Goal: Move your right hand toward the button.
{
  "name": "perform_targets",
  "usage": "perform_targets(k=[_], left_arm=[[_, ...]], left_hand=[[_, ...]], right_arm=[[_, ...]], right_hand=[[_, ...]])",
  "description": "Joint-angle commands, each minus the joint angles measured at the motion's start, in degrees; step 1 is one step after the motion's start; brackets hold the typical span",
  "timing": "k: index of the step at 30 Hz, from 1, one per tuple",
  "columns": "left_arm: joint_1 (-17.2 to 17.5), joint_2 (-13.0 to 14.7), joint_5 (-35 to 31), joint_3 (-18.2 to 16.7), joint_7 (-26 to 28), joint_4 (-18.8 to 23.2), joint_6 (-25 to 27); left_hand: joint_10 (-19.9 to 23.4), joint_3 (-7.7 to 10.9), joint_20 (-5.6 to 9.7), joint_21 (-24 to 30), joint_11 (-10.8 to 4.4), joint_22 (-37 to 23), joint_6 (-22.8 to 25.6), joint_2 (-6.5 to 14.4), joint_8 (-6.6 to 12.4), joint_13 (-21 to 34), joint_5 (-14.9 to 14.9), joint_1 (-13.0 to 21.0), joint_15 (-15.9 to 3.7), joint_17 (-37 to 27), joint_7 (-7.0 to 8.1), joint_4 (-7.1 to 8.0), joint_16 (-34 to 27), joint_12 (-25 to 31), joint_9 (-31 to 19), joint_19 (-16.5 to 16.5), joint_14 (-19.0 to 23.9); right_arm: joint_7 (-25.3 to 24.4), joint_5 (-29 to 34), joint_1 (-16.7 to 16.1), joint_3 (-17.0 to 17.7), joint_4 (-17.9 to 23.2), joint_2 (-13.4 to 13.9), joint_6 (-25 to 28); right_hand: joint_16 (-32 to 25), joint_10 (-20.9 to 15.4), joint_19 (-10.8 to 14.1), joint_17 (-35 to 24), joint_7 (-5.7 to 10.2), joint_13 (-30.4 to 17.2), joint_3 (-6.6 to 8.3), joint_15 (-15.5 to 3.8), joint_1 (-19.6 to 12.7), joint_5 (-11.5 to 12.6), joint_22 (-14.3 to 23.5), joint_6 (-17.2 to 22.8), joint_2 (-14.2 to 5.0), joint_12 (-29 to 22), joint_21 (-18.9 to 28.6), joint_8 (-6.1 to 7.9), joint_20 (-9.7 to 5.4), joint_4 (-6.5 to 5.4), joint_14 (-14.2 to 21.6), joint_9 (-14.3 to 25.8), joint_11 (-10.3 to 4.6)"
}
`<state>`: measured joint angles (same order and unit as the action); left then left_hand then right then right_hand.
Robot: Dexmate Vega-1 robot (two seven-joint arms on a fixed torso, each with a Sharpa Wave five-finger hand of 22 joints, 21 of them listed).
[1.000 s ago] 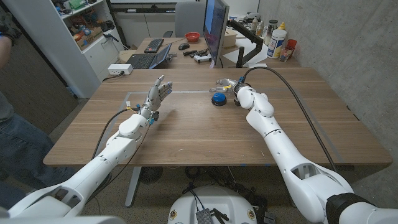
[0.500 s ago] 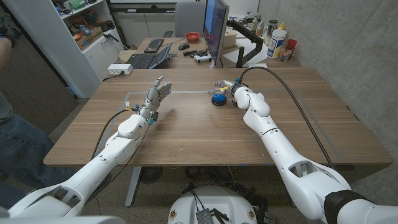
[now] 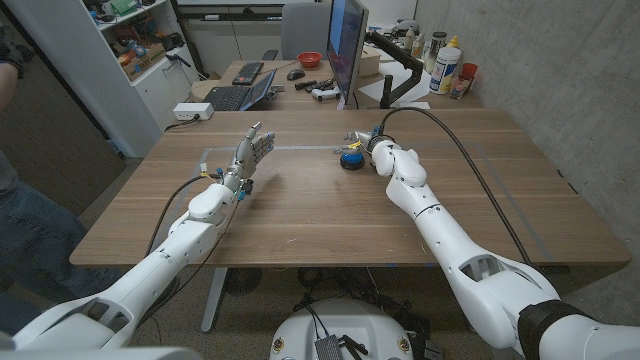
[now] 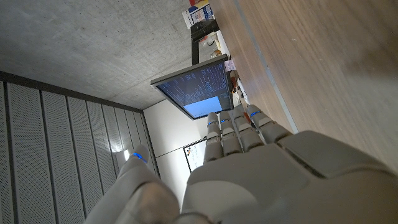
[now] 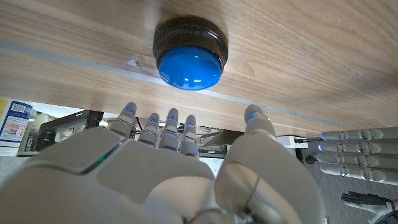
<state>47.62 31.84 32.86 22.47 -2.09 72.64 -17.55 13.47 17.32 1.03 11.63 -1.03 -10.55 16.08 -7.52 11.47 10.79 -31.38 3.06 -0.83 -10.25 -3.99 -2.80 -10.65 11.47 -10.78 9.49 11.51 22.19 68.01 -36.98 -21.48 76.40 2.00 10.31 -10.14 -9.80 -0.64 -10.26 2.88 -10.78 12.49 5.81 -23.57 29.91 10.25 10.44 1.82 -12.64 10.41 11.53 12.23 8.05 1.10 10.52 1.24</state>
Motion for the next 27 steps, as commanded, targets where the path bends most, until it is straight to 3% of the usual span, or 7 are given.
perform_targets(k=[1,27], left_arm=[[-0.25,0.39,0.47,-0.32,-1.14,-0.82,-0.42],[-2.43,0.89,3.65,-2.08,-6.73,-6.54,-2.78]], left_hand=[[0.37,-0.1,-0.08,-0.03,-0.27,-0.06,0.63,0.29,0.42,0.12,-0.32,0.41,-0.41,-0.18,0.03,0.01,-0.27,0.13,-0.16,-0.12,0.09],[0.82,-0.39,-0.03,-0.1,-0.31,-0.07,1.28,0.49,0.57,0.12,-0.47,0.51,-0.41,-0.18,0.06,-0.04,-0.34,0.26,-0.17,-0.46,0.26]], right_arm=[[-0.16,2.43,0.61,-1.61,-1.89,-1.42,2.26],[-1.71,4.73,2.92,-2.61,-6.27,-6.4,6.55]], right_hand=[[-0.09,-0.02,-0.42,-0.2,0.3,-0.32,0.04,0.28,-0.05,0.33,0.14,0.2,0.35,-0.1,-0.17,-0.2,0.1,0.05,-0.38,0.25,-0.2],[-0.45,-0.25,-0.42,-0.22,0.49,-0.39,-0.03,-0.17,-0.45,0.9,0.19,0.33,0.66,-0.24,0.35,-0.12,0.04,0.12,0.03,0.28,-0.59]])
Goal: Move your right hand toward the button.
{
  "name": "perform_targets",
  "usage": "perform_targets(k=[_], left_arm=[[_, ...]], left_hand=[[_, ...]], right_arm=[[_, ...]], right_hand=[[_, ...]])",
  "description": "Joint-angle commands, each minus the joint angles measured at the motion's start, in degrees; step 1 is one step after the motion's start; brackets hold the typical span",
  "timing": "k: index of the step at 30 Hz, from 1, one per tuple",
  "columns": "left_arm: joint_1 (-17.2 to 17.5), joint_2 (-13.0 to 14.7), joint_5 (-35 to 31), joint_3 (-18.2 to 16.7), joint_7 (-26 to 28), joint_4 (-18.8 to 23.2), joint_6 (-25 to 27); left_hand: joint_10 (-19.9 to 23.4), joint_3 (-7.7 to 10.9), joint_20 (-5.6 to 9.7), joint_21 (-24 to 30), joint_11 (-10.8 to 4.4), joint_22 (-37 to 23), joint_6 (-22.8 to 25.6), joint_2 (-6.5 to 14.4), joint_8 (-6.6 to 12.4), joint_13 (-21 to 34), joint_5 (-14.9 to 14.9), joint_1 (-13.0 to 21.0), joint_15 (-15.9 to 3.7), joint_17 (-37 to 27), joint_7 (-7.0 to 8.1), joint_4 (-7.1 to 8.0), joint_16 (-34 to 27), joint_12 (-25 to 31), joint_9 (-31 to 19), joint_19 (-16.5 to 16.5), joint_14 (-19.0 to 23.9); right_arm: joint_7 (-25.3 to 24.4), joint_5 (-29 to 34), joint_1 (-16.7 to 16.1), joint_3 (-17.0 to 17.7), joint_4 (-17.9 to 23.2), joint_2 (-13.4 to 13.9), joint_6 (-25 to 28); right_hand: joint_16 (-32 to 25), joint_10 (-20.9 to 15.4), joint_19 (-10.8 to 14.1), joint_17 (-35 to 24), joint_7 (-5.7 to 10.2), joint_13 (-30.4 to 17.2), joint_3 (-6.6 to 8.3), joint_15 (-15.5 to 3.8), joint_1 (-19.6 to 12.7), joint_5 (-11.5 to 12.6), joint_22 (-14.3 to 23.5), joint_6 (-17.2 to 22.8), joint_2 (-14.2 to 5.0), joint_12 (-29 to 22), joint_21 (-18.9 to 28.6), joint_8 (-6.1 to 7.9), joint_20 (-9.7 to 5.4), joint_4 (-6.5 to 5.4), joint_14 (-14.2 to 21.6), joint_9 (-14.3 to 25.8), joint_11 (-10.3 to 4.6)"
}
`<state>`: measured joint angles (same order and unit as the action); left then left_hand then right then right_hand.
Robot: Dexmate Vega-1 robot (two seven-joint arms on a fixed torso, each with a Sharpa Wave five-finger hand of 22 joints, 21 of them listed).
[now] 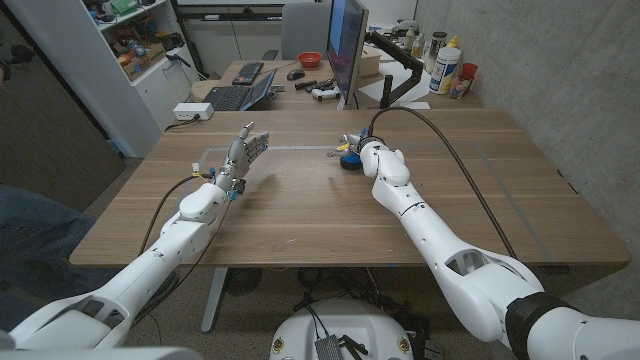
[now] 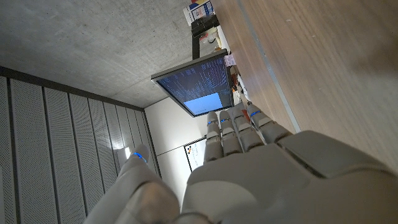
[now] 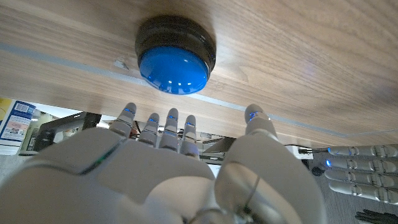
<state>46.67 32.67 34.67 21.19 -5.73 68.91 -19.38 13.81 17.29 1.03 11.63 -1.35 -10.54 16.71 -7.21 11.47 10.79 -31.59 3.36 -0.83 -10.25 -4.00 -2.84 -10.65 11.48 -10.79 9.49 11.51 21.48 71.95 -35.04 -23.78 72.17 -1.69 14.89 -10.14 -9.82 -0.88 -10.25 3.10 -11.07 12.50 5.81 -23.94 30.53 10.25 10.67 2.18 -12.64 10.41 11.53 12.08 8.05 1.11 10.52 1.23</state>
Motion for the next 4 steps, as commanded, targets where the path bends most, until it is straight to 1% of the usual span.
perform_targets(k=[1,4], left_arm=[[-1.63,0.02,1.92,-0.79,-3.15,-2.95,-0.82],[-2.12,-0.28,1.94,-0.66,-3.4,-3.41,-0.86]], left_hand=[[0.56,-0.38,-0.02,-0.1,0.04,-0.08,0.68,0.19,0.58,0.12,-0.27,0.21,-0.42,-0.18,0.19,-0.01,-0.34,0.29,-0.17,-0.48,0.26],[0.65,-0.41,-0.01,-0.11,-0.1,-0.08,0.7,0.22,0.57,0.12,-0.28,0.23,-0.51,-0.18,0.16,-0.02,-0.33,0.32,-0.17,-0.51,0.24]], right_arm=[[-1.01,0.84,1.0,-0.29,-2.02,-2.82,2.08],[-0.95,0.75,1.2,-0.12,-2.2,-2.81,1.9]], right_hand=[[-0.48,-0.26,-0.13,-0.23,0.23,-0.1,-0.05,-0.13,-0.1,0.31,0.2,0.12,0.32,-0.26,0.39,-0.11,0.2,0.12,0.05,0.28,-0.49],[-0.5,-0.28,-0.06,-0.23,0.22,-0.1,-0.06,-0.29,-0.12,0.37,0.2,0.12,0.34,-0.27,0.45,-0.11,0.2,0.1,0.1,0.28,-0.41]])
